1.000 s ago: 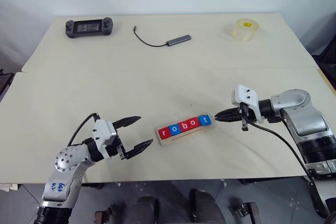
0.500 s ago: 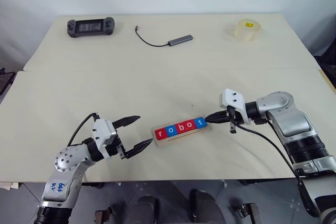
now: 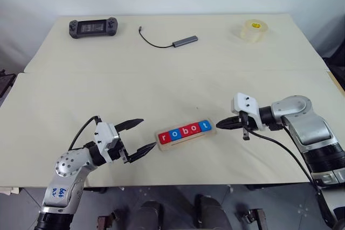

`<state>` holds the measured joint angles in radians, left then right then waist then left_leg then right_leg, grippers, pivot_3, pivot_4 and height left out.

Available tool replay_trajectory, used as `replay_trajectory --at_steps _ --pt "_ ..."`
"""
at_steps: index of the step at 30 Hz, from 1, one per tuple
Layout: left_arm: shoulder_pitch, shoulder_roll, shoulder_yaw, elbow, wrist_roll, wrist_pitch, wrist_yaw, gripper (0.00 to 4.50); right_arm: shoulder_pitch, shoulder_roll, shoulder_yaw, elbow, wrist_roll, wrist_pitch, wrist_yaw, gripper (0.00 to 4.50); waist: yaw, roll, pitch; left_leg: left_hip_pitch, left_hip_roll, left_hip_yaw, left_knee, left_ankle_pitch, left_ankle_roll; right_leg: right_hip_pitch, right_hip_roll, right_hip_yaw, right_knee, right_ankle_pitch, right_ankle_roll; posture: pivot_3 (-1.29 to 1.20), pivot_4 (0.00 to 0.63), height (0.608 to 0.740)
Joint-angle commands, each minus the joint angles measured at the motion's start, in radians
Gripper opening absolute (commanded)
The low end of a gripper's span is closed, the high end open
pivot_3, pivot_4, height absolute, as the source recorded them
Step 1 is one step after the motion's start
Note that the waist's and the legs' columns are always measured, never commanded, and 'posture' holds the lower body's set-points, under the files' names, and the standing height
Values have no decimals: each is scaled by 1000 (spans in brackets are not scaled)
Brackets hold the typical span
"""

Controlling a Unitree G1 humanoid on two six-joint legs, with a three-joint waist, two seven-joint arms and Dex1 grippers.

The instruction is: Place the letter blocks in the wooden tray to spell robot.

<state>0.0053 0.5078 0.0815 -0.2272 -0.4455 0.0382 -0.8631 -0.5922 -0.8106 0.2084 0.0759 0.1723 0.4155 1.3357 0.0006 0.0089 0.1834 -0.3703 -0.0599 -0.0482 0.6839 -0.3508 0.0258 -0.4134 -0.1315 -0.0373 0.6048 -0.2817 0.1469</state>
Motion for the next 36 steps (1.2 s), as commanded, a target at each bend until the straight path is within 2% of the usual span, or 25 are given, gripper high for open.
replay_trajectory --at_steps 1,10,21,25,29,32,36 --pt "1 7 23 -27 -8 -17 -4 4500 14 3 -1 -75 31 36 4 42 0 0 0 0 0 0 0 0 0 0 0 0 0 0 0 0 150 740" --pt "-5 14 28 -27 -10 -12 -4 4500 -6 88 24 -73 11 57 -72 42 -1 0 0 0 0 0 0 0 0 0 0 0 0 0 0 0 150 740" --pt "-15 10 26 -21 -8 -10 -9 4500 -6 96 25 -67 -6 57 -120 42 0 0 0 0 0 0 0 0 0 0 0 0 0 0 0 0 150 740" --pt "-18 11 28 -18 -8 -10 -11 4500 -9 91 -32 -89 62 67 -95 42 0 0 0 0 0 0 0 0 0 0 0 0 0 0 0 0 150 740" --pt "-20 12 30 -13 -7 -12 -15 4500 -59 116 -40 33 34 -33 -124 42 -1 0 0 0 0 0 0 0 0 0 0 0 0 0 0 0 150 740" --pt "-30 12 30 -6 -5 -13 -16 4500 -128 169 -18 199 -14 -146 -160 42 -5 0 0 1 0 1 0 0 0 0 0 0 1 0 0 0 150 740" --pt "-25 13 32 -15 -5 -11 -16 4500 -206 218 21 371 -68 -258 -135 42 -6 0 0 1 0 1 0 0 0 -1 1 0 2 0 0 0 150 740"
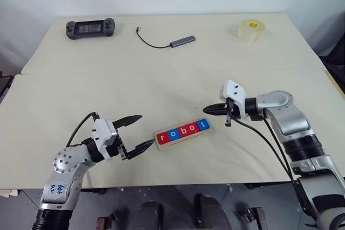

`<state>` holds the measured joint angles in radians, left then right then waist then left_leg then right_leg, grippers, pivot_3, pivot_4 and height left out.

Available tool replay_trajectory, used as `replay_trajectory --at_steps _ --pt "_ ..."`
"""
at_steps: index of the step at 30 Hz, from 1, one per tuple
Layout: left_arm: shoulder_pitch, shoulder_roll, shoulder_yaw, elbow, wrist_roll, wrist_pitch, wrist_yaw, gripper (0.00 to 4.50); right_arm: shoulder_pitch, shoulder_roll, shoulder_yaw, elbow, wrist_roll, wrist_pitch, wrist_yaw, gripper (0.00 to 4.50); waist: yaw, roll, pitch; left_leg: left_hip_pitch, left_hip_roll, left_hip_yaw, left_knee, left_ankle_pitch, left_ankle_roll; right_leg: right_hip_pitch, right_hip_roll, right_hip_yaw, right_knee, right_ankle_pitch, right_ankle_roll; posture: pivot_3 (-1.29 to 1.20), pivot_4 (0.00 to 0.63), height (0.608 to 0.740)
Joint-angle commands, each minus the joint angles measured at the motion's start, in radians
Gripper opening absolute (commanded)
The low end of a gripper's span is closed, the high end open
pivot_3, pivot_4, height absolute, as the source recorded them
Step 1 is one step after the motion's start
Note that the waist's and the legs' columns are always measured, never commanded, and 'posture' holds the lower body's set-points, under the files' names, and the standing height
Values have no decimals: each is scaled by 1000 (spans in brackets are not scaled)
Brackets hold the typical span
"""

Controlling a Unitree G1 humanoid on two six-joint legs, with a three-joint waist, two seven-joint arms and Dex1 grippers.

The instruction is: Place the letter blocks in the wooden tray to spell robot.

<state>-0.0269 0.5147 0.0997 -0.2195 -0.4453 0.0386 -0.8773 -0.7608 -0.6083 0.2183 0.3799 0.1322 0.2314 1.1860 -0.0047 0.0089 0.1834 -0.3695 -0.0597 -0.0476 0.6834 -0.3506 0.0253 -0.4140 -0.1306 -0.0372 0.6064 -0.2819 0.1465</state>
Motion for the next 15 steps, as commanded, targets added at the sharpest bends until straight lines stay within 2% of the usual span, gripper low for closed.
replay_trajectory --at_steps 1,6,15 --pt "7 6 14 -23 -6 -11 -2 4500 -50 23 17 98 -37 -92 21 42 0 0 0 0 0 0 0 0 0 0 0 0 0 0 0 0 150 740" --pt "19 11 23 -34 -7 -10 2 4500 -91 47 49 213 -72 -152 89 42 1 0 0 -1 0 -1 0 0 0 0 0 -1 -1 0 0 0 150 740" --pt "22 6 24 -37 -4 -11 13 4500 -84 35 33 211 -82 -153 140 42 1 0 0 0 0 -1 0 0 0 0 0 -1 0 0 0 0 150 740"
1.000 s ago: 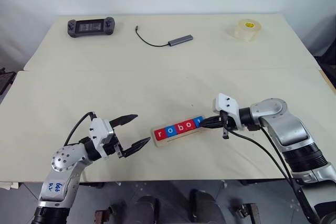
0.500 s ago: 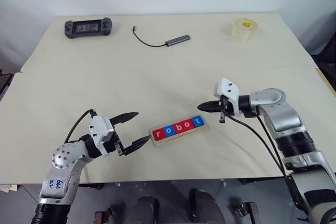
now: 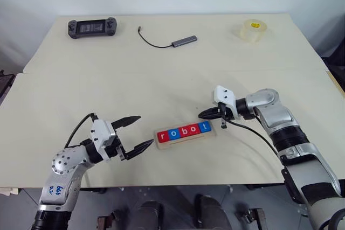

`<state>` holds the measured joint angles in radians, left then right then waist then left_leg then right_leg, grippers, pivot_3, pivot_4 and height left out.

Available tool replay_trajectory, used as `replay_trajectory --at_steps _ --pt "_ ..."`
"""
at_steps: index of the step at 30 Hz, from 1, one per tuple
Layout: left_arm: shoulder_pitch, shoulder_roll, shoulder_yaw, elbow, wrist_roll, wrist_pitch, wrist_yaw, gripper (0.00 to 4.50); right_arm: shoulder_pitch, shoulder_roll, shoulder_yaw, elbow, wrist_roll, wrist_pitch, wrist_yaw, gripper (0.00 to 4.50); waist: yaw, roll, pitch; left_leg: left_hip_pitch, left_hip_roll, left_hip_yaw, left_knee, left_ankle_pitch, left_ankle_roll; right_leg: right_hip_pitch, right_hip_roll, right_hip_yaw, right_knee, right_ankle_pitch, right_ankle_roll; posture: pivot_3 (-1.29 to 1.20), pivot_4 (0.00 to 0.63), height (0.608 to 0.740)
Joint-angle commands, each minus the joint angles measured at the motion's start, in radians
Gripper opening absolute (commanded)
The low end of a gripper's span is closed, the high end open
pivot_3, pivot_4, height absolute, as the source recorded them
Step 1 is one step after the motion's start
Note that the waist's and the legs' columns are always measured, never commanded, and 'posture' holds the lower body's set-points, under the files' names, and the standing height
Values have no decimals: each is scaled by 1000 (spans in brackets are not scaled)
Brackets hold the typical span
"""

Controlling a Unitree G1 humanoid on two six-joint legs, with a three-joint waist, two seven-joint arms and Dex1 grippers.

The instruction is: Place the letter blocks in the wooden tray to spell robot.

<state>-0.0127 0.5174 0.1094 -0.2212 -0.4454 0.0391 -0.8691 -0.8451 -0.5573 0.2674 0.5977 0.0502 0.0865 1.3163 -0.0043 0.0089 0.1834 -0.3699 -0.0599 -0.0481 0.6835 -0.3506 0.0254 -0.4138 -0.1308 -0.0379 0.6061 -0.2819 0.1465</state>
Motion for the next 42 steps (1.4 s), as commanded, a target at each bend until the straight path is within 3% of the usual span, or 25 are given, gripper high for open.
replay_trajectory --at_steps 1,19,22,26,30,33,36,42 --pt "6 2 12 -35 -3 -12 7 4500 2 -18 -21 -7 -1 -8 6 42 0 0 0 0 0 0 0 0 0 0 0 0 0 0 0 0 150 740" --pt "-22 5 0 -12 -3 -7 -6 4500 81 -55 -98 -139 49 41 -15 42 1 0 0 0 0 0 0 0 0 0 0 0 0 0 0 0 150 740" --pt "-20 9 4 -10 -7 -6 -15 4500 132 -107 -148 -275 149 135 64 677 6 0 0 -1 0 -1 0 0 0 0 -1 -1 0 0 0 0 150 740" --pt "-10 43 30 4 -20 -5 -54 4500 245 -199 -217 -441 205 191 57 1994 6 0 0 -1 0 -2 0 0 0 0 -1 -1 -2 0 0 0 150 740" --pt "28 123 71 31 -34 22 -126 4500 451 -224 -412 -522 287 28 19 3406 6 0 0 -1 0 -1 -1 0 0 1 0 -1 -2 0 0 0 150 740" --pt "52 168 85 38 -31 43 -143 4500 542 -217 -481 -548 351 2 24 4462 6 1 0 -1 0 -1 -1 -1 0 1 -1 -1 -2 0 0 0 150 740" --pt "41 169 126 63 -47 32 -136 4500 635 -224 -495 -552 345 -19 10 4486 5 1 0 2 0 0 0 0 0 2 -1 0 -2 0 0 0 150 740" --pt "2 155 156 88 -47 30 -112 4500 656 -185 -496 -563 354 -51 -64 4486 3 1 0 2 1 0 0 0 0 2 -1 1 0 0 0 0 150 740"
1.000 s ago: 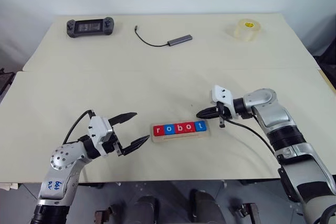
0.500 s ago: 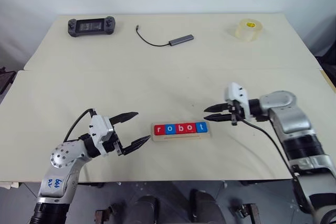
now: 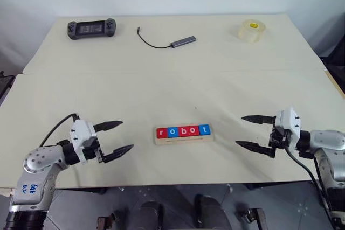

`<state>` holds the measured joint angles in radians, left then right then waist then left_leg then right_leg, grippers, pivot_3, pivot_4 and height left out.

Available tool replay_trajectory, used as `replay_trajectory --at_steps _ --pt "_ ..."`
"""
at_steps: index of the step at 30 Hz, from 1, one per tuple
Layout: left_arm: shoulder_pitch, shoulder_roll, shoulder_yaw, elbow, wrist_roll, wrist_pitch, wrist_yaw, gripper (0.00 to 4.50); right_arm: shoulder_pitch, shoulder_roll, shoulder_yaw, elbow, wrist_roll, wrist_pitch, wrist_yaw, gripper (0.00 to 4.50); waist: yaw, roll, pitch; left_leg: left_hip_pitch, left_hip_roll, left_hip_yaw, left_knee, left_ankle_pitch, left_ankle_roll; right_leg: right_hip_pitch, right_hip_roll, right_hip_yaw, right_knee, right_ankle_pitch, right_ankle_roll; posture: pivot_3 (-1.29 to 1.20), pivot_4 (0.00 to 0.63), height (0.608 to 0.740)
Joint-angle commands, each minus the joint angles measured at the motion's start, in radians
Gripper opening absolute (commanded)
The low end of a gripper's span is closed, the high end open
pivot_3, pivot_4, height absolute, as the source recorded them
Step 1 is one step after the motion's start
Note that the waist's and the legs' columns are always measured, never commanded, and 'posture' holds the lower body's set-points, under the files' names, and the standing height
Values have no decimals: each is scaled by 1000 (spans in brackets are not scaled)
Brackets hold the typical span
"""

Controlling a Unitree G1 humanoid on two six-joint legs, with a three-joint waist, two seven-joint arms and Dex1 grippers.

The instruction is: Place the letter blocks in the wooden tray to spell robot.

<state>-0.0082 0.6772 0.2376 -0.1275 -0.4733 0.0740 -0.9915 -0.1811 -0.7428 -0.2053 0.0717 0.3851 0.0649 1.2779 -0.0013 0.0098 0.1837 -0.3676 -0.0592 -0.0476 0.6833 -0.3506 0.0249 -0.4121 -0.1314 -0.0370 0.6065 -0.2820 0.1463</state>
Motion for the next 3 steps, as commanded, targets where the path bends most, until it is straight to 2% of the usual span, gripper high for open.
replay_trajectory --at_steps 1,3 --pt "0 -3 30 -10 -14 -4 15 4500 -9 7 -23 -35 17 -37 -37 4486 0 0 0 0 0 0 0 0 0 0 0 0 0 0 0 0 150 740" --pt "29 29 25 -27 19 23 25 4500 -20 20 -18 -23 12 -44 -67 4486 0 0 0 0 0 0 0 0 0 0 0 0 0 0 0 0 150 740"
